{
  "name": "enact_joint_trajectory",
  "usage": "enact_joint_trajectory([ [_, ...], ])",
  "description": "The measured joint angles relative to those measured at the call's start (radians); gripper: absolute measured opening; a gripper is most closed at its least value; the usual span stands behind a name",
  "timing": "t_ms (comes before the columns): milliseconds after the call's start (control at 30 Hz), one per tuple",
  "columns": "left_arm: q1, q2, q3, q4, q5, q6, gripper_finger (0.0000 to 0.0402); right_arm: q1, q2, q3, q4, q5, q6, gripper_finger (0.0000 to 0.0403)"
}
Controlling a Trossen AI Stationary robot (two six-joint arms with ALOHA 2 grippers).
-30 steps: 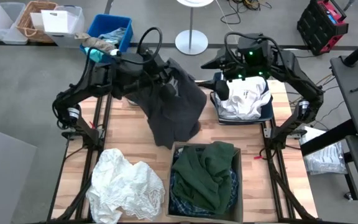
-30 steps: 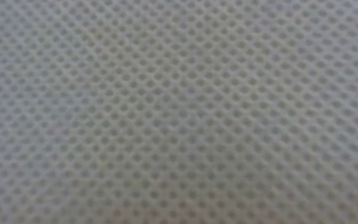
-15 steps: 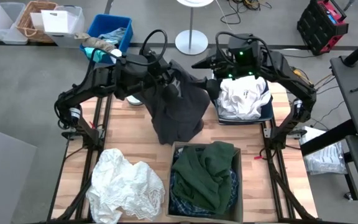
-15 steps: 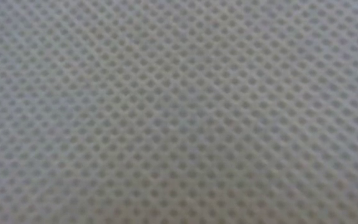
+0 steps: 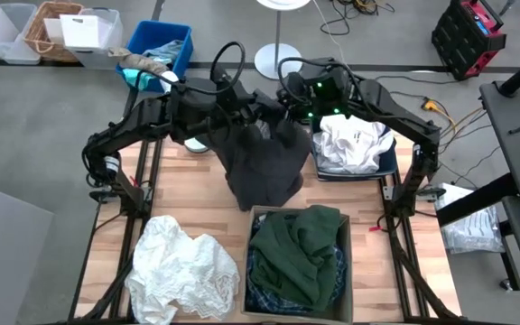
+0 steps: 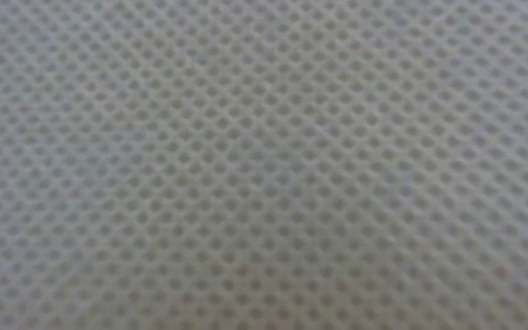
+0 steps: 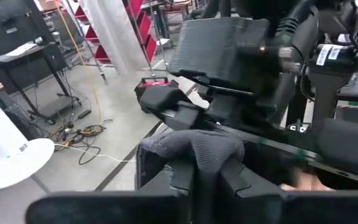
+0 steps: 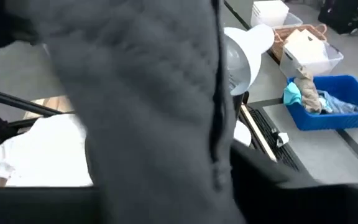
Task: Sort clothes
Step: Put the gray shorts into the brown laundry organizer
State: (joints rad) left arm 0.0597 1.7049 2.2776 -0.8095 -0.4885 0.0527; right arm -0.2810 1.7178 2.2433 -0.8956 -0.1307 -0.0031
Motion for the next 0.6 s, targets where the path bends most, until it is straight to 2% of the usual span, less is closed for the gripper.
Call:
enact_joint_trajectory([
  [67,0.0,-0.002,0.016,-0.026,0.007,-0.002,0.0028,0.0,-0.005,0.0,0.001,0.0,-0.022,0.0061],
  [100,-0.001,-0.002,0.03,-0.052,0.013,-0.004,0.0041,0.0,-0.009,0.0,-0.002,0.0,-0.039,0.0036],
  [133,-0.001,-0.002,0.047,-0.082,0.025,-0.008,0.0054,0.0,-0.017,0.002,-0.011,0.0,-0.041,0.0027],
  [200,-0.001,-0.005,0.08,-0.16,0.041,-0.012,0.0085,0.0,-0.034,0.009,-0.019,0.001,-0.042,0.0018],
  [367,-0.001,-0.046,0.067,-0.291,0.054,-0.011,0.0162,-0.002,-0.101,0.033,-0.018,0.004,-0.039,0.0011],
  [500,0.0,-0.064,0.076,-0.316,-0.004,-0.052,0.021,-0.008,-0.147,0.041,-0.017,0.003,-0.018,0.0011],
  [600,0.001,-0.095,0.078,-0.314,-0.01,-0.046,0.0238,-0.008,-0.179,0.043,-0.01,0.019,-0.003,0.0011],
])
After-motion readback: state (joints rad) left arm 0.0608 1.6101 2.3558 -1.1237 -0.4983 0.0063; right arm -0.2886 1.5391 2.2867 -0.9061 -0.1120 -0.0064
